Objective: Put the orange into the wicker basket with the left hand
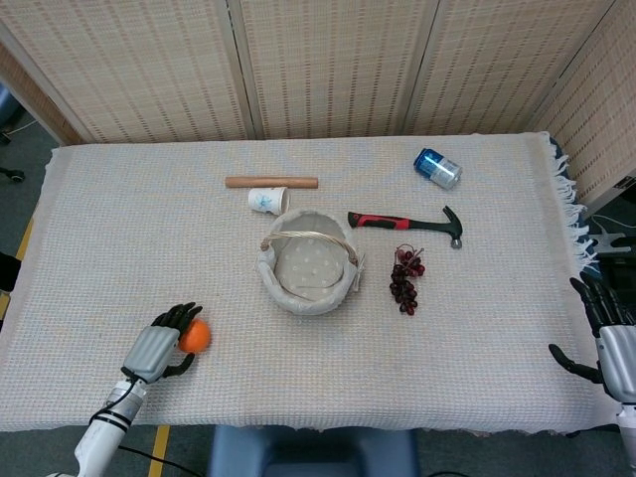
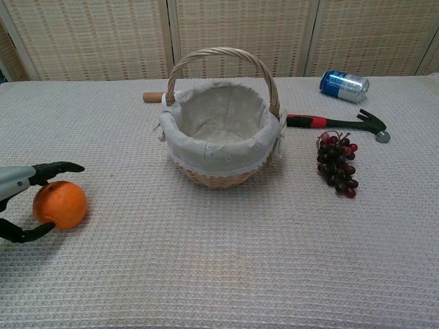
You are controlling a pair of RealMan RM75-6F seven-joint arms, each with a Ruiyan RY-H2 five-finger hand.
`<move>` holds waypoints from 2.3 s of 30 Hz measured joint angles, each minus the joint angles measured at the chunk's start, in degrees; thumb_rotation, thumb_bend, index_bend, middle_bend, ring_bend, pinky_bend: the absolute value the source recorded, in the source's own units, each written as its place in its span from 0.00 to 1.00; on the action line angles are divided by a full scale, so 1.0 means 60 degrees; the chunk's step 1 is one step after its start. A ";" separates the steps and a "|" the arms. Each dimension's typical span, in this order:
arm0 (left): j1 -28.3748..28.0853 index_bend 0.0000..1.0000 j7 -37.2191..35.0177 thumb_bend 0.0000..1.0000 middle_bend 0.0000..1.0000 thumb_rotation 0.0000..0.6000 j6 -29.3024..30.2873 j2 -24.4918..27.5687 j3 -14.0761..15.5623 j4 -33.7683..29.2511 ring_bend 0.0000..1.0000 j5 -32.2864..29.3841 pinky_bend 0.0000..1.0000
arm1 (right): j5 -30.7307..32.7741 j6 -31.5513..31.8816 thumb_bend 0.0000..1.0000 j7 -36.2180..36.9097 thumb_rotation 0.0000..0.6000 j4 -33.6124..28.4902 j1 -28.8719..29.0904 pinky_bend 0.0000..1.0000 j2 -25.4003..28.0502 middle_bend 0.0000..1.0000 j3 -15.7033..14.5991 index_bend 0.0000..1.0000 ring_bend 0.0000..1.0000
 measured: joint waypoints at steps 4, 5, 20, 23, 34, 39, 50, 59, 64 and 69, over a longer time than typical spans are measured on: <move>-0.0046 0.00 0.0095 0.39 0.04 1.00 0.0017 -0.0421 -0.0047 0.0434 0.18 -0.0139 0.25 | 0.0001 -0.0002 0.11 -0.0003 1.00 0.0005 0.0001 0.22 0.0001 0.00 -0.0003 0.00 0.00; -0.0049 0.01 0.0136 0.40 0.08 1.00 0.0079 -0.0567 -0.0063 0.0598 0.24 -0.0148 0.32 | 0.0000 -0.0001 0.11 0.0001 1.00 0.0006 0.0001 0.22 0.0001 0.00 -0.0003 0.00 0.00; 0.0047 0.29 0.0583 0.46 0.38 1.00 0.1526 -0.1438 -0.0344 0.1532 0.55 0.0305 0.66 | -0.0014 -0.0011 0.11 0.0014 1.00 -0.0004 0.0006 0.22 0.0013 0.00 -0.0016 0.00 0.00; 0.0032 0.29 0.0710 0.46 0.38 1.00 0.1893 -0.1176 -0.0541 0.1197 0.56 0.0533 0.67 | -0.0020 -0.0010 0.11 0.0019 1.00 -0.0005 0.0005 0.22 0.0017 0.00 -0.0019 0.00 0.00; -0.0690 0.30 0.0989 0.46 0.38 1.00 0.2171 0.0156 -0.1735 -0.1331 0.56 0.0902 0.67 | -0.0070 -0.0027 0.11 0.0021 1.00 -0.0002 0.0012 0.22 0.0029 0.00 -0.0055 0.00 0.00; -0.1457 0.30 0.1505 0.46 0.38 1.00 0.1734 0.0161 -0.2393 -0.1966 0.56 0.0429 0.67 | -0.0046 -0.0034 0.11 0.0169 1.00 0.0014 0.0019 0.22 0.0072 0.00 -0.0037 0.00 0.00; -0.2771 0.30 0.2990 0.46 0.39 1.00 0.1160 -0.1520 -0.2960 -0.1757 0.56 -0.1653 0.67 | -0.0166 -0.0089 0.11 0.0488 1.00 0.0116 0.0042 0.22 0.0192 0.00 -0.0101 0.00 0.00; -0.3547 0.27 0.4048 0.46 0.38 1.00 0.1525 -0.2945 -0.3250 -0.0922 0.57 -0.2859 0.67 | -0.0160 -0.0121 0.11 0.0579 1.00 0.0109 0.0065 0.22 0.0246 0.00 -0.0113 0.00 0.00; -0.3818 0.15 0.4435 0.43 0.24 1.00 0.1863 -0.3583 -0.3141 -0.0172 0.44 -0.2950 0.54 | -0.0120 -0.0134 0.11 0.0699 1.00 0.0134 0.0066 0.22 0.0280 0.00 -0.0101 0.00 0.00; -0.3895 0.01 0.4473 0.39 0.10 1.00 0.1806 -0.3673 -0.3102 -0.0168 0.23 -0.3335 0.31 | -0.0118 -0.0170 0.11 0.0717 1.00 0.0135 0.0083 0.22 0.0298 0.00 -0.0108 0.00 0.00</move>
